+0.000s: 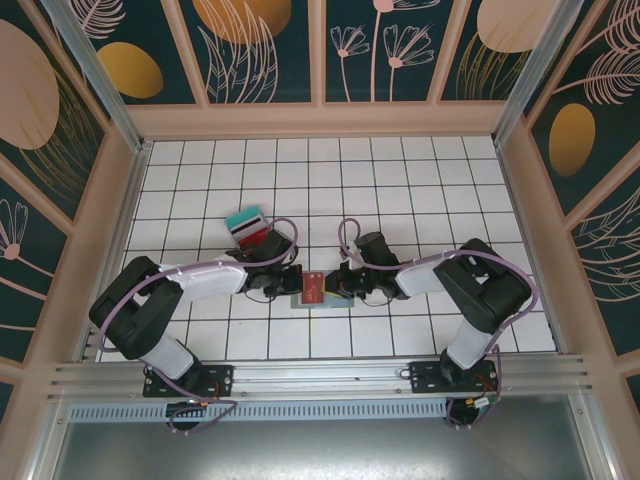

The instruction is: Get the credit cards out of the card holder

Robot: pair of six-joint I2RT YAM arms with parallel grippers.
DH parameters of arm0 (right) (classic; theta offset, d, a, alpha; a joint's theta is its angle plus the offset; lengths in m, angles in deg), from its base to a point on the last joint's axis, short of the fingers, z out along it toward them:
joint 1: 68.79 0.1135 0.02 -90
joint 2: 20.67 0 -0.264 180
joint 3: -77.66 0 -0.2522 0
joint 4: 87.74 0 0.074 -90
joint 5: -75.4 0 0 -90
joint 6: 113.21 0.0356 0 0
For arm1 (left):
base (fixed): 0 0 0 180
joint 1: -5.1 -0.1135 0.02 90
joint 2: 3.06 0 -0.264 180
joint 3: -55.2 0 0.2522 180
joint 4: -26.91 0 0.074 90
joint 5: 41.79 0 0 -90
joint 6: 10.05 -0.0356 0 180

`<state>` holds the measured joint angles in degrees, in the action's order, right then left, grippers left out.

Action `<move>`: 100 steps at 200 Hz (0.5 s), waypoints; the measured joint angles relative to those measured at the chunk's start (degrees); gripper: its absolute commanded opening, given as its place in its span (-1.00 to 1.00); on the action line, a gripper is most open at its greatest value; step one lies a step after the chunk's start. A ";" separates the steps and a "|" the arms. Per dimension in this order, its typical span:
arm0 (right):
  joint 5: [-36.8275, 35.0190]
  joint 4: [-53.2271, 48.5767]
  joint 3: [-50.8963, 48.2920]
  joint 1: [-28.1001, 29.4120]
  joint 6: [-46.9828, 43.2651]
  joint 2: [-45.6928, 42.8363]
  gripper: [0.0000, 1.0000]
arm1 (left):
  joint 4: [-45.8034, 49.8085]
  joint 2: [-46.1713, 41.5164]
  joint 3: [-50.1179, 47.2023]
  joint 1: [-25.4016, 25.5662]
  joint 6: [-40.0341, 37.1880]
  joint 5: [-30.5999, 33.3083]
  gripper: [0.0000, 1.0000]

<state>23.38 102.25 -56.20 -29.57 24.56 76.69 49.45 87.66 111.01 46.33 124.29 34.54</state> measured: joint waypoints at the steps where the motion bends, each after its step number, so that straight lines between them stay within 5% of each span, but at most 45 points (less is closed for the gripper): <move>1: 0.00 0.00 0.00 0.00 0.00 0.00 -0.92 | 0.00 -0.02 0.00 0.00 0.00 0.00 -1.00; 100: -0.37 -1.70 -1.46 -1.90 -1.14 -1.99 -1.00 | 0.00 0.04 0.00 0.00 0.00 0.00 -1.00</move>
<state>23.01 100.54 -57.66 -31.47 23.42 74.71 49.45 87.71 111.01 46.33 124.29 34.54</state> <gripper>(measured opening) 0.051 0.064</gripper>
